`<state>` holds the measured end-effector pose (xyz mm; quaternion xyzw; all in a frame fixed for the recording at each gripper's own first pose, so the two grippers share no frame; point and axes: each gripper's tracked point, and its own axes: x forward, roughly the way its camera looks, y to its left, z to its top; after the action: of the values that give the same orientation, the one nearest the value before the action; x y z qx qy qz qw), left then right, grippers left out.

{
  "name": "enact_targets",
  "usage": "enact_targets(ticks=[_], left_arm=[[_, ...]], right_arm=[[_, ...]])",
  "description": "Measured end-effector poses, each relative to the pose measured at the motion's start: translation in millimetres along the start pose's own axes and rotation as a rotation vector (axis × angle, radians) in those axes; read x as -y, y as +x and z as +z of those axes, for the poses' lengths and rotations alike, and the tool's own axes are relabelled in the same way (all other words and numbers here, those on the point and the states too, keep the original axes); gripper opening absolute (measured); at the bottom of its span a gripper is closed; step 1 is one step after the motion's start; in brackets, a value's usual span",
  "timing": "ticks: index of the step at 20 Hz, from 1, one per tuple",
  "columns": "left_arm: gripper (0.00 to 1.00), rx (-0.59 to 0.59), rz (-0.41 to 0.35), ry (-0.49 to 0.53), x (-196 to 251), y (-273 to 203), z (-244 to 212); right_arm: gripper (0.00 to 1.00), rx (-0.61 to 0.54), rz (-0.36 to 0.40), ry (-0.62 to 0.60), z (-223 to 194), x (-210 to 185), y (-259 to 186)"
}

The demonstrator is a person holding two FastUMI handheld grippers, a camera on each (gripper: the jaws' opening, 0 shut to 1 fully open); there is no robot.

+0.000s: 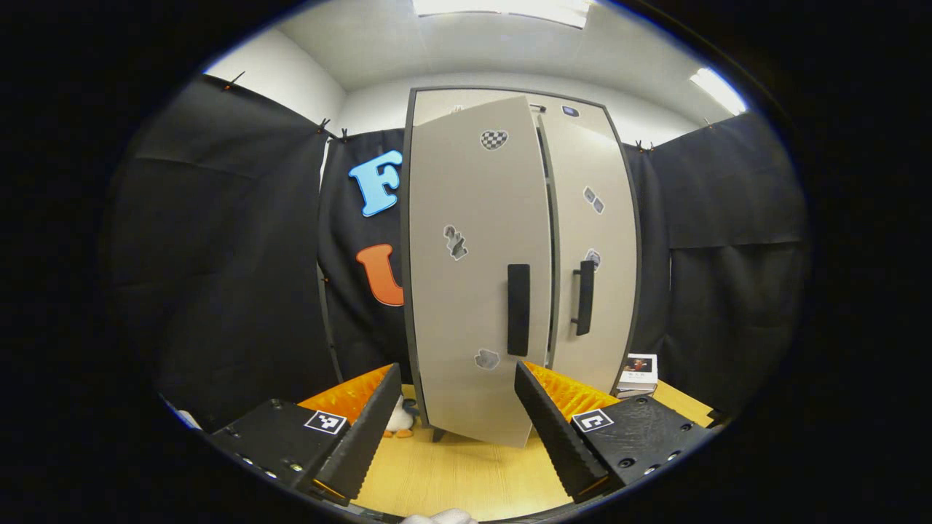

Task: Grab one shoe with the right hand and put it into the shoe cabinet, grab the other shoe with the left hand and put it into the shoe cabinet; then close the right door with the right hand and the left door with the left hand.

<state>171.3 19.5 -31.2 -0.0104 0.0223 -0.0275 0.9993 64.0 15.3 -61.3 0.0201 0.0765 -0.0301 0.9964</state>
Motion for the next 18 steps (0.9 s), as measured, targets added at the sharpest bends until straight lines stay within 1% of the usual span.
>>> enact_targets(ticks=[1,2,4,5,6,7,8,9,10,11,12,15,18], left_arm=[[0.92,0.001,0.005,-0.006,5,-20,2],[0.96,-0.009,0.001,-0.018,14,-39,1],[0.97,-0.014,0.006,-0.030,27,-79,1],[0.97,-0.015,0.021,-0.021,32,-98,1],[1.00,-0.018,0.034,-0.008,37,-114,0],[0.97,-0.021,0.046,0.003,41,-129,0],[0.97,-0.020,0.067,0.008,43,-146,2],[1.00,-0.017,0.084,0.004,46,-161,3],[0.96,-0.019,0.098,-0.004,48,-175,3],[0.96,-0.018,0.112,-0.011,51,-188,2],[0.96,-0.020,0.125,-0.010,54,-199,0],[0.96,-0.035,0.132,0.011,59,-224,-10],[0.96,-0.041,0.097,0.012,62,-231,-13]], right_arm=[[0.99,0.003,0.020,-0.004,2,3,-3],[0.99,0.005,0.037,-0.008,2,8,-6],[0.99,0.017,0.065,-0.006,9,20,-13],[0.99,0.018,0.077,-0.007,10,26,-17],[0.99,0.022,0.089,-0.005,13,31,-23],[0.99,0.027,0.104,-0.004,15,35,-29],[0.99,0.032,0.119,-0.006,17,38,-34],[0.99,0.036,0.127,-0.009,18,43,-38],[0.99,0.037,0.136,-0.018,17,46,-42],[0.99,0.043,0.148,-0.023,17,48,-46],[0.98,0.051,0.153,-0.024,18,50,-48],[0.99,0.054,0.140,-0.021,14,59,-57],[0.98,0.078,0.126,-0.013,16,56,-62]])
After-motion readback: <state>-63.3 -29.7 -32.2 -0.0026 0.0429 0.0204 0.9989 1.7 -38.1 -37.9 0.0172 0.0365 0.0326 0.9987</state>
